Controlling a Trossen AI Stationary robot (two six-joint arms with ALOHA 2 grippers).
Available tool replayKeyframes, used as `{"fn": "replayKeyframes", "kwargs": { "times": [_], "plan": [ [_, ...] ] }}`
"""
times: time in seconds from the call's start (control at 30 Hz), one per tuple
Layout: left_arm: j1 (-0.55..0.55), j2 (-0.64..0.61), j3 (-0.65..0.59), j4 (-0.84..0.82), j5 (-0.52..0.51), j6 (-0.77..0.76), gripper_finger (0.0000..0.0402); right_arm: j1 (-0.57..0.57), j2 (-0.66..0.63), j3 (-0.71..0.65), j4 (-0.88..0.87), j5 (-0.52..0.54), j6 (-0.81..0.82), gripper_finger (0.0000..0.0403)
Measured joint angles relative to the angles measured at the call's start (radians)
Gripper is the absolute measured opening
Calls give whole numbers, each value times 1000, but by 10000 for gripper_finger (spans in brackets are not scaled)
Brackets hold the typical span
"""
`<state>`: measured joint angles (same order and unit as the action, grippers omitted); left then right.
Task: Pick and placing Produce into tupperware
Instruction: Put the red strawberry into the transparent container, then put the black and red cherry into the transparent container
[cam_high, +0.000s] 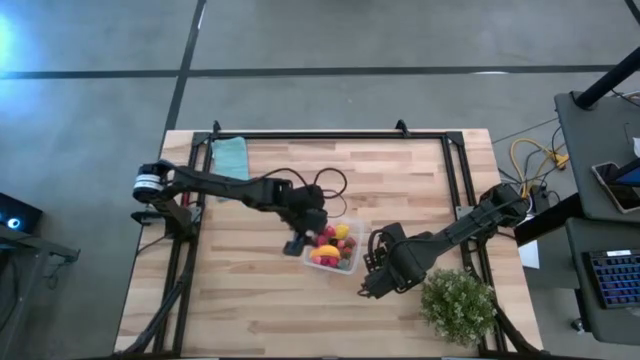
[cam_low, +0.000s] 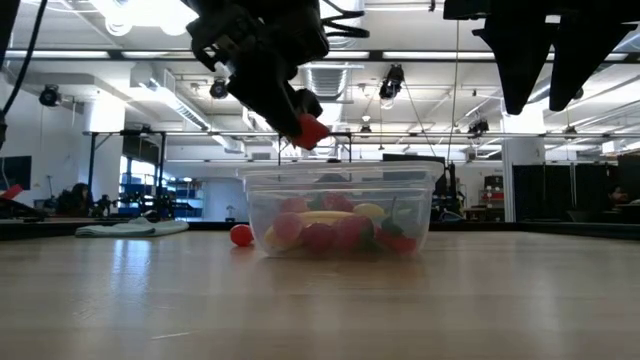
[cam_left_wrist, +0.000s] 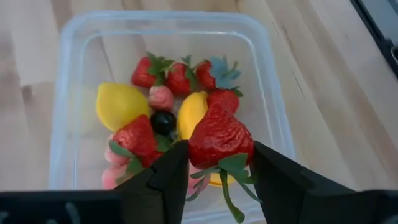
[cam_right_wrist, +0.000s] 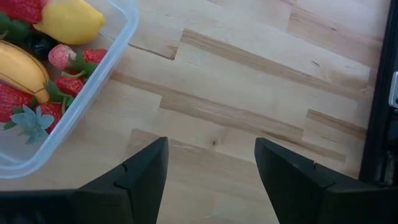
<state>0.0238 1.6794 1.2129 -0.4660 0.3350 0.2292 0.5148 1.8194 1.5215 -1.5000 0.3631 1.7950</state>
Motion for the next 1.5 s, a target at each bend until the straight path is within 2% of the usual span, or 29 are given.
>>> {"fn": "replayKeyframes", "kwargs": {
  "times": [0.1, 0.33, 0.4, 0.5, 0.57, 0.7, 0.8, 0.93, 1.2, 1.5],
  "plan": [
    [0, -1, 0, 6, -20, -50, 161, 0, 0, 0, 2, -3, 0, 233],
    [6, -26, 0, 6, -103, -91, 236, 0, 0, 0, 7, -3, -9, 233],
    [9, -27, 0, -5, -138, -70, 252, 0, 0, 0, 8, -4, -22, 233],
    [21, -45, 0, -96, -245, 37, 263, 0, 0, 0, 9, -4, -24, 233],
    [43, -51, 4, -168, -290, 93, 264, 0, 0, 0, 10, -4, -24, 233],
    [103, -50, -25, -285, -296, 177, 265, 0, 0, 0, 11, -4, -26, 233],
    [126, -49, -71, -279, -292, 274, 265, 0, 0, 0, 11, -4, -27, 233],
    [128, -43, -122, -192, -288, 396, 265, 0, 0, 0, 11, -4, -26, 233],
    [130, -12, -169, -66, -283, 409, 264, 0, 0, 0, 10, -3, -23, 233],
    [132, 60, -183, -64, -285, 407, 232, 0, -1, -10, 11, -4, -14, 233]
  ]
}}
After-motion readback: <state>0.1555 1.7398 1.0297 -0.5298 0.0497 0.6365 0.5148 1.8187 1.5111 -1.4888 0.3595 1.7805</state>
